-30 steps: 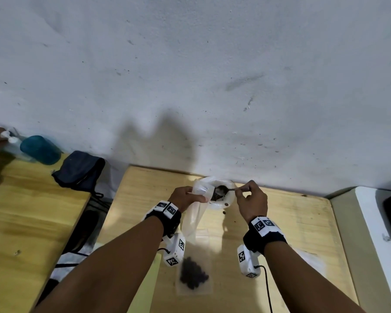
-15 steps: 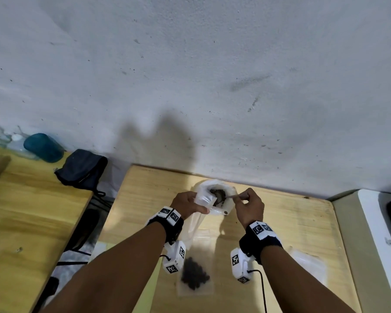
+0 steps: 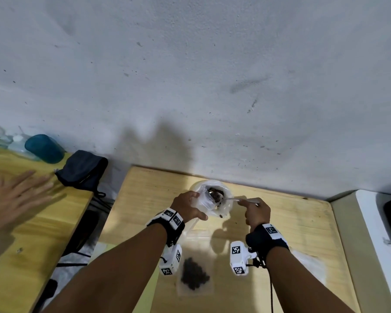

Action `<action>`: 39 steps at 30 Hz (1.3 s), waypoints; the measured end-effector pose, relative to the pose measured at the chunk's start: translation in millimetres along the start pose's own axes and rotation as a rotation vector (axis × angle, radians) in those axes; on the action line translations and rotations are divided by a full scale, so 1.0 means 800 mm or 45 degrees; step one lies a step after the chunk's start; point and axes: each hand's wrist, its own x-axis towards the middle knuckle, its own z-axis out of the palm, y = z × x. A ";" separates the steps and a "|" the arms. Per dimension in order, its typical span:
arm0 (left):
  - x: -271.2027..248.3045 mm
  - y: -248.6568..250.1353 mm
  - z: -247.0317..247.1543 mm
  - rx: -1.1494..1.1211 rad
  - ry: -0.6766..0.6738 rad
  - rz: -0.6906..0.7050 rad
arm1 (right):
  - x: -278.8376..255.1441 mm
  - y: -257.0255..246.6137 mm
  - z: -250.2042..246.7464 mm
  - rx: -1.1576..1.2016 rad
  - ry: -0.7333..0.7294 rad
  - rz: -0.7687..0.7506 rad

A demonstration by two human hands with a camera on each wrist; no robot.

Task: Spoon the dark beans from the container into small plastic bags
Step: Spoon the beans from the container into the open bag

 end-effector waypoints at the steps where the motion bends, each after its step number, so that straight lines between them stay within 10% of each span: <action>1: -0.001 0.002 0.000 0.021 -0.002 0.004 | 0.000 -0.004 -0.007 0.024 0.005 -0.006; 17: -0.008 0.007 0.012 0.134 0.018 0.017 | -0.029 -0.038 -0.022 -0.128 -0.283 -0.564; 26: -0.008 0.003 0.012 0.121 0.040 -0.011 | -0.023 -0.018 -0.021 -0.183 0.028 -0.531; 39: -0.002 -0.001 0.014 0.147 -0.010 0.017 | -0.012 0.010 0.032 -0.291 -0.177 -0.210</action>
